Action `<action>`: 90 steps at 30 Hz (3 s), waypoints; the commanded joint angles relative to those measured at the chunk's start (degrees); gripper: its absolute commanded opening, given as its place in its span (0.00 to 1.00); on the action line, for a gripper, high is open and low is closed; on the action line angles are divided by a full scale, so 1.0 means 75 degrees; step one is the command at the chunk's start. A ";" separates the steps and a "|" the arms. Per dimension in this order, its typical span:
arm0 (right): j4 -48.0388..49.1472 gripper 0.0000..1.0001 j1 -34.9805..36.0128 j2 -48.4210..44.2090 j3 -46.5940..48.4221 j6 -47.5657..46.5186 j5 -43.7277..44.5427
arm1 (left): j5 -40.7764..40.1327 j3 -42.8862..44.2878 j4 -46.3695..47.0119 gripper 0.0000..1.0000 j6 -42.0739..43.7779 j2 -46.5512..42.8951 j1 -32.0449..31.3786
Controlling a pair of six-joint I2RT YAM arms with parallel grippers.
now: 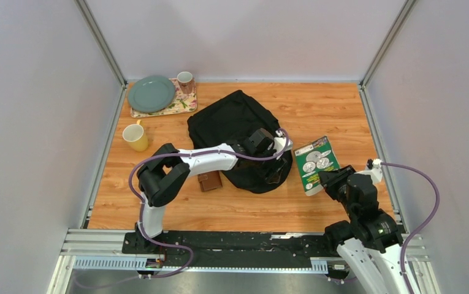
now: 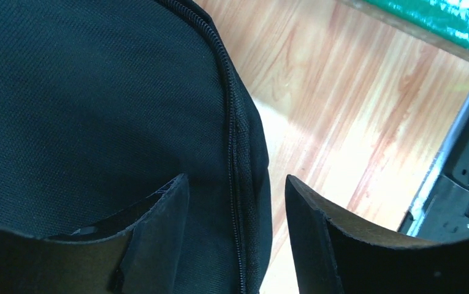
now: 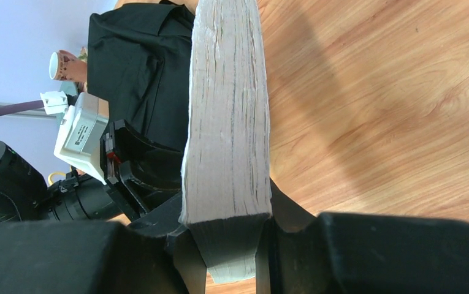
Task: Pack the student bag
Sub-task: Place the book in the student bag.
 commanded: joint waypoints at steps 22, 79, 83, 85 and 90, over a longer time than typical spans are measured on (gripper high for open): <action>0.0901 0.04 0.0018 0.0077 -0.0048 -0.0003 -0.0298 | -0.1392 0.0293 -0.0209 0.18 0.0680 -0.0556 -0.0330; 0.0925 0.08 0.0018 0.0182 -0.0001 -0.0062 -0.0579 | -0.0478 0.0105 -0.0385 0.00 0.0118 -0.0486 0.0080; 0.0913 0.08 0.0018 0.0147 0.0011 -0.0050 -0.0556 | -0.0022 0.0082 -0.0350 0.00 0.0188 -0.0450 0.0080; 0.0901 0.08 0.0018 0.0147 0.0046 -0.0062 -0.0544 | 0.0050 0.0047 -0.0338 0.01 0.0188 -0.0427 0.0080; 0.0878 0.08 0.0018 0.0136 0.0058 -0.0062 -0.0544 | -0.0102 -0.0024 -0.0361 0.18 0.0212 -0.0380 0.0080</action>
